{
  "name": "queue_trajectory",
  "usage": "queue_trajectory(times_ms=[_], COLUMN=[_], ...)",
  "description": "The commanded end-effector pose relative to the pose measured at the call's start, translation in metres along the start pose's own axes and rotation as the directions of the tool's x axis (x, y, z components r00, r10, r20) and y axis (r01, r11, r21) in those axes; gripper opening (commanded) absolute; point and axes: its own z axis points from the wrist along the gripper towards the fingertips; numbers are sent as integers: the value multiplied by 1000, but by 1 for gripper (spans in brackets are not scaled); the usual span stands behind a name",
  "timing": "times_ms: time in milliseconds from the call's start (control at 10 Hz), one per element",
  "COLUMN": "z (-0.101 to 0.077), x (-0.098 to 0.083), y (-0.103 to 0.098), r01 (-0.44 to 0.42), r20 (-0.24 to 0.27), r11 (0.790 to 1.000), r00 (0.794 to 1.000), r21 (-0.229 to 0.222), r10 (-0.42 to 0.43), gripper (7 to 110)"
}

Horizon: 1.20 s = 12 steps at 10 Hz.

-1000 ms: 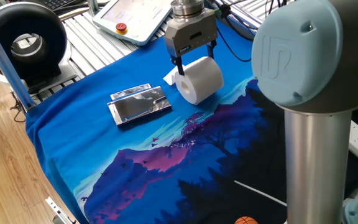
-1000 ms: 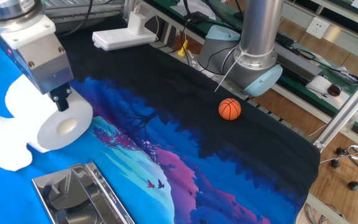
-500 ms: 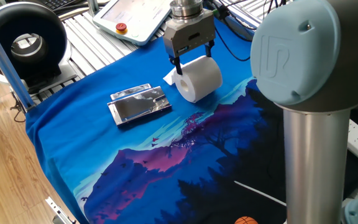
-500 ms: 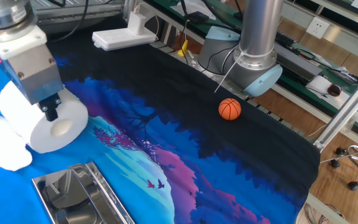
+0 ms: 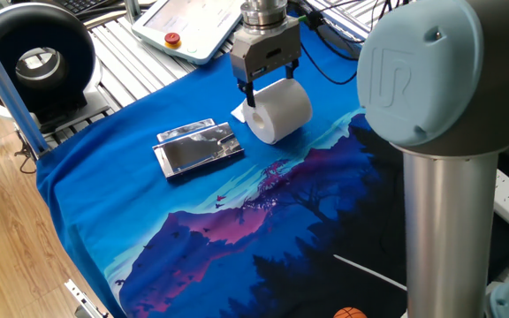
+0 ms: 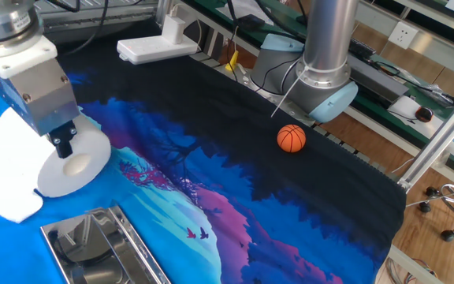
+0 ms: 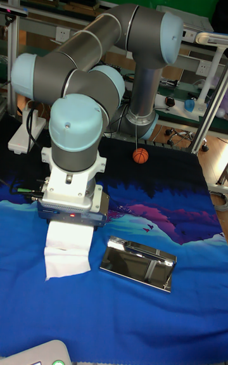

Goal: Put the toilet paper on its holder

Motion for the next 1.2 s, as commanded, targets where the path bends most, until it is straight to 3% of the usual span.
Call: queue_trajectory(times_ms=[0, 200, 500, 800, 900, 1100], z=[0, 5, 14, 20, 22, 29], x=[-3, -7, -16, -21, -17, -9], y=[-11, -14, 2, 2, 1, 0], r01=[51, 35, 11, 23, 20, 30], r20=[26, 37, 58, 76, 61, 33], r11=[999, 999, 1000, 1000, 1000, 999], r00=[998, 999, 998, 997, 998, 999], r21=[-1, 18, 8, -4, 0, 12], r10=[-51, -35, -12, -22, -20, -31], gripper=[88, 88, 88, 88, 110, 110])
